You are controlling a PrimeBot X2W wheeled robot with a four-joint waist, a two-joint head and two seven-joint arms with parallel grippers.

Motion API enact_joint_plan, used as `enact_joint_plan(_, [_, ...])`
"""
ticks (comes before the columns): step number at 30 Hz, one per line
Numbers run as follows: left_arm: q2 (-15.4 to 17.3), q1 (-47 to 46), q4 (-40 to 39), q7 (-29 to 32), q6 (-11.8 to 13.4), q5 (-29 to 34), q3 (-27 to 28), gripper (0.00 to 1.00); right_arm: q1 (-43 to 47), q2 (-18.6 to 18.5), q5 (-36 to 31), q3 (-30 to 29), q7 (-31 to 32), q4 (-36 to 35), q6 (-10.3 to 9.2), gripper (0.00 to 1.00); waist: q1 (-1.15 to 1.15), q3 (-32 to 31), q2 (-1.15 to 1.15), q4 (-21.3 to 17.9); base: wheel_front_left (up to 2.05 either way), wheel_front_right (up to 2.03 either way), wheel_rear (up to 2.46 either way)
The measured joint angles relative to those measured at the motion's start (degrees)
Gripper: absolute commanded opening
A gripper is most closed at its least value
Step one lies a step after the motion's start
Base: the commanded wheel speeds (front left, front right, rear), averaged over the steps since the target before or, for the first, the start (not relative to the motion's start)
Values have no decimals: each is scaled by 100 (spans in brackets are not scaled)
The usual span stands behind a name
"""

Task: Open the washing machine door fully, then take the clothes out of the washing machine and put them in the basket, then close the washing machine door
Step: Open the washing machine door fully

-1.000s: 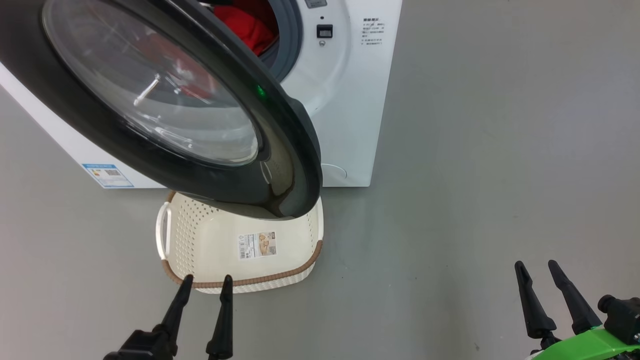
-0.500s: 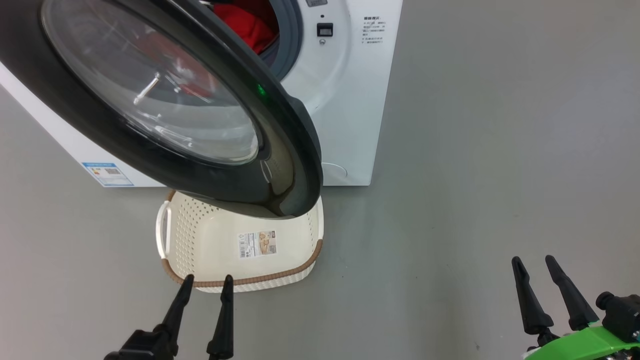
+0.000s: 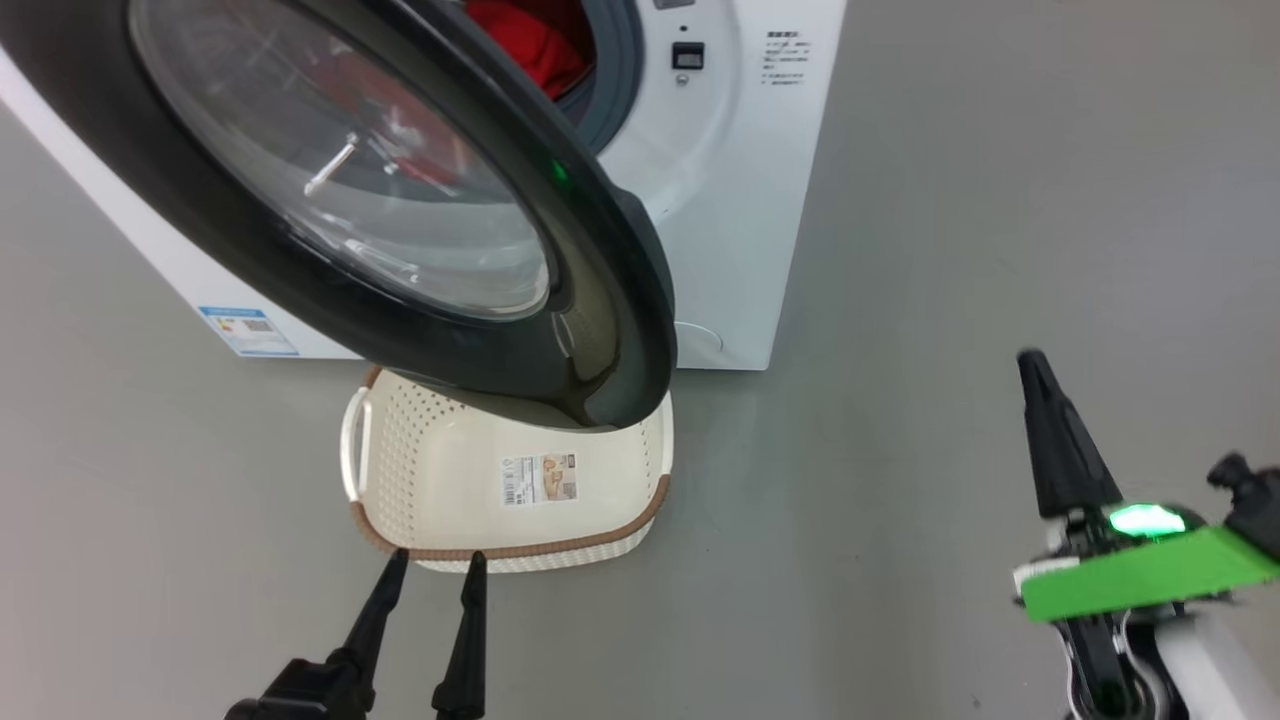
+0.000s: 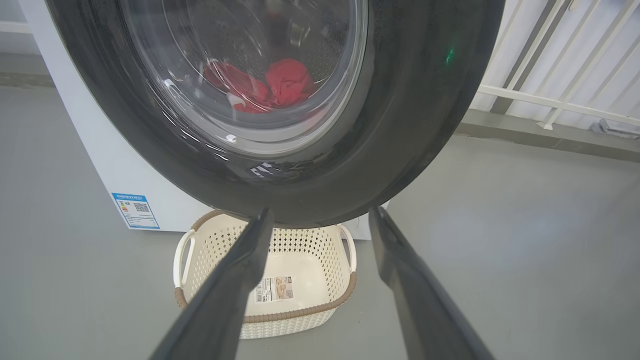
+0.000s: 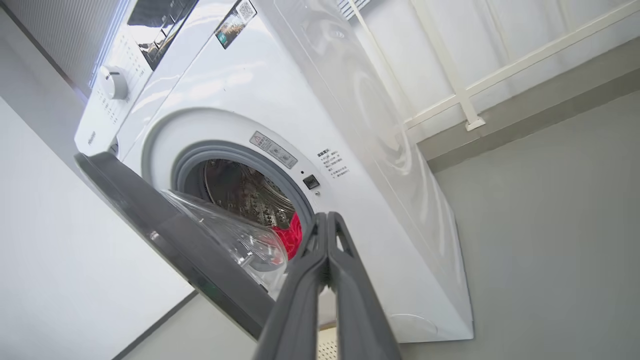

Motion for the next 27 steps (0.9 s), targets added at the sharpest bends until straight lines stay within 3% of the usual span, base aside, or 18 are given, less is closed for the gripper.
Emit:
enact_joint_plan(1, [1,-18,-5,0,2,-5,-44,100,-254,-45,493,164,0,-71,0,0,0,20,0,64,0,0,0])
enact_joint_plan(2, [1,-18,-5,0,2,-5,-44,100,-254,-45,493,164,0,-71,0,0,0,20,0,64,0,0,0])
enact_joint_plan(5, [1,-44,-32,0,9,-46,-129,100,-682,-156,1319,313,0,-163,0,0,0,67,0,167,0,0,0])
enact_joint_plan(12, [0,-287,-104,0,90,-163,-372,100,-1696,-522,3739,792,248,-253,0,0,0,264,0,447,0,0,0])
enact_joint_plan(19, [-1,-412,-152,0,178,-322,-684,100,-2353,-511,5599,488,2229,96,-1,0,0,499,0,791,0,0,0])
enact_joint_plan(27, [-2,-607,-197,0,274,-472,-1009,100,-2922,-628,6252,430,4401,1316,-1,0,0,726,0,1153,0,0,0])
